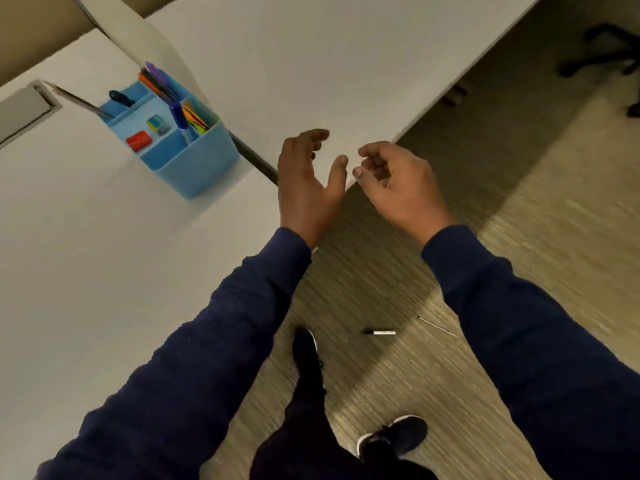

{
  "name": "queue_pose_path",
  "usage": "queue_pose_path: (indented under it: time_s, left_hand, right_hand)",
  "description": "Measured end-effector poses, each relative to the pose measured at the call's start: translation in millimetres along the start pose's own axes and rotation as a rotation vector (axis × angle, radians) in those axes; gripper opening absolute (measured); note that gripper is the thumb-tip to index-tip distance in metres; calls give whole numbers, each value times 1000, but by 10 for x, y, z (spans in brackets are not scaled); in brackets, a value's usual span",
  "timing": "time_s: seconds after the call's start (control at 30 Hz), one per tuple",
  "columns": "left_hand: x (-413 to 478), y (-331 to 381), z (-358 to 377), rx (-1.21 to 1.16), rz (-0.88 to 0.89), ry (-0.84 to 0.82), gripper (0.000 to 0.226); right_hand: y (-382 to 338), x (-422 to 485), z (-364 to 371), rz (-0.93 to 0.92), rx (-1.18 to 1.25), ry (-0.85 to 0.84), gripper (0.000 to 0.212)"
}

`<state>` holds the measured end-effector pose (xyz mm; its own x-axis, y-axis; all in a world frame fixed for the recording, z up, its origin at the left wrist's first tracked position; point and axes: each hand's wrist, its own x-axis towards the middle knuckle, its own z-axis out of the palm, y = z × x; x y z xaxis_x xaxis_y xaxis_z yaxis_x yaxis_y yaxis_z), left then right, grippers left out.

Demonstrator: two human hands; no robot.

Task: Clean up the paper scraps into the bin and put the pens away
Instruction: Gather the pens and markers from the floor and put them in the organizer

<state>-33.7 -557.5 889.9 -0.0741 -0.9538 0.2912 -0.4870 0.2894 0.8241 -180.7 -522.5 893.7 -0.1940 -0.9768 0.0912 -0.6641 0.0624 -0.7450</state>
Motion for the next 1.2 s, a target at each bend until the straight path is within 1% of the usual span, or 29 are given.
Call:
queue_pose_path:
  time_s: [0.13, 0.27, 0.43, 0.57, 0.63, 0.73, 0.9, 0.97, 1.03, 1.13, 1.2]
  left_hand:
    - [-670, 117, 634, 61, 14, -204, 39]
    - [-1334, 124, 1231, 128, 32, -388, 39]
    - [-1998, -55, 1854, 241, -20, -612, 36]
    - [-2338, -465, 2203, 361, -54, -796, 36]
    - [-2460, -778, 2351, 428, -66, -871, 38]
    - [-2635, -1354, 2598, 514, -61, -959, 35]
    - [-3047, -2448, 3125, 621, -41, -1133, 29]
    - [-3260, -2930, 3360, 636, -16, -1168, 28]
    - [-3479, -3411, 3591, 641, -33, -1201, 30]
    - [-3772, -4112, 3923, 666, -68, -1272, 37]
    - [-3924, -4547, 4144, 686, -39, -1312, 39]
  right_hand:
    - [690, -625, -386, 75, -28, 46, 34]
    - [1417, -1293, -648, 200, -31, 90, 32]
    - [2273, -2110, -740, 412, -125, 8, 35]
    - [2846, -2628, -546, 601, -139, -49, 39]
    - [3133, -2821, -347, 679, -123, -69, 38]
    - [3605, -3021, 72, 770, -100, -100, 38]
    - [4536, -3199, 1000, 861, -12, -76, 36]
    - [4984, -3259, 1412, 907, 19, -81, 36]
    - [5465, -3314, 1816, 938, 2, -128, 38]
    - [6178, -3385, 2344, 942, -82, -245, 43]
    - [6627, -3356, 2610, 911, -167, -298, 45]
